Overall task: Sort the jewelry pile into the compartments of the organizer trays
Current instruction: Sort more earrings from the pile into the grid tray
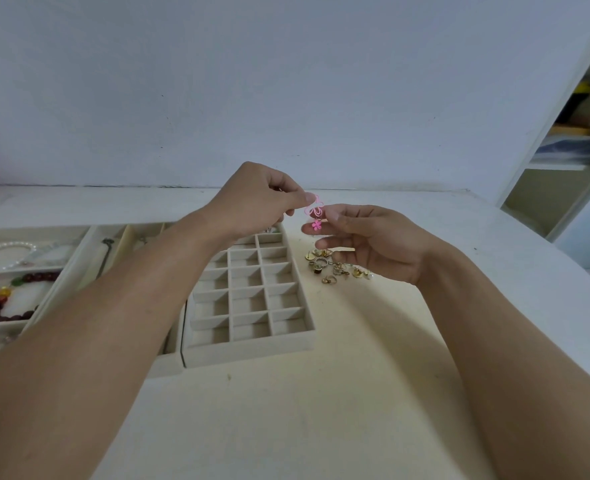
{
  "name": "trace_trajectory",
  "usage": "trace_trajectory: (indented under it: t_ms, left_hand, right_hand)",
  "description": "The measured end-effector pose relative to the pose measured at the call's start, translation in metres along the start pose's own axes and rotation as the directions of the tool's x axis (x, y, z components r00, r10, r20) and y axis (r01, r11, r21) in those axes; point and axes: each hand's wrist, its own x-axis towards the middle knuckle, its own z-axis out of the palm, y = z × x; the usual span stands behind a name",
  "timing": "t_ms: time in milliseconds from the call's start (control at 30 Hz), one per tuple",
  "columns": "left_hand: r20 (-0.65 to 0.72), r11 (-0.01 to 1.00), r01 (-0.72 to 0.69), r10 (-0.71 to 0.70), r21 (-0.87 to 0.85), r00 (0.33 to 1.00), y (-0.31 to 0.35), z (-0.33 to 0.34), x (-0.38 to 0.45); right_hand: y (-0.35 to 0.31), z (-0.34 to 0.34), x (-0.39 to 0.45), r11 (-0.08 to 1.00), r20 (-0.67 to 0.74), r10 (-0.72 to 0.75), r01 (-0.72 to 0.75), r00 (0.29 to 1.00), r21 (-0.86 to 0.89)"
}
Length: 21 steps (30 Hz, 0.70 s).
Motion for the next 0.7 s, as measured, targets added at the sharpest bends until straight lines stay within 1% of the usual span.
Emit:
trace_trajectory:
  t_ms: [133,300,567,700]
  left_hand:
    - [0.012,1.0,-0.03,0.03,0.001,0.999,0.002,-0.0002,0.0]
    - [0.035,0.999,-0.051,0.051,-0.001,0.998,0.0016,-0.0002,-0.0006]
    - [0.099,0.995,-0.087,0.082,0.041,0.992,0.0011,-0.0018,-0.0022]
    - [0.102,0.993,-0.094,0.087,0.067,0.991,0.0002,-0.0005,-0.0022]
  right_hand:
    - [-0.0003,0.0015,-0.0006,0.997,0.018,0.026,-0.028,0.999,0.075]
    - [0.0003,0.0017,0.0004,0.994,0.029,0.042,-0.044,0.999,0.104]
    - [0.0018,0.0005,0.0018,0.998,0.007,0.059,-0.059,0.998,0.033]
    - [0.0022,0.0012,0.0028,0.999,-0.03,0.053,-0.052,0.998,0.002]
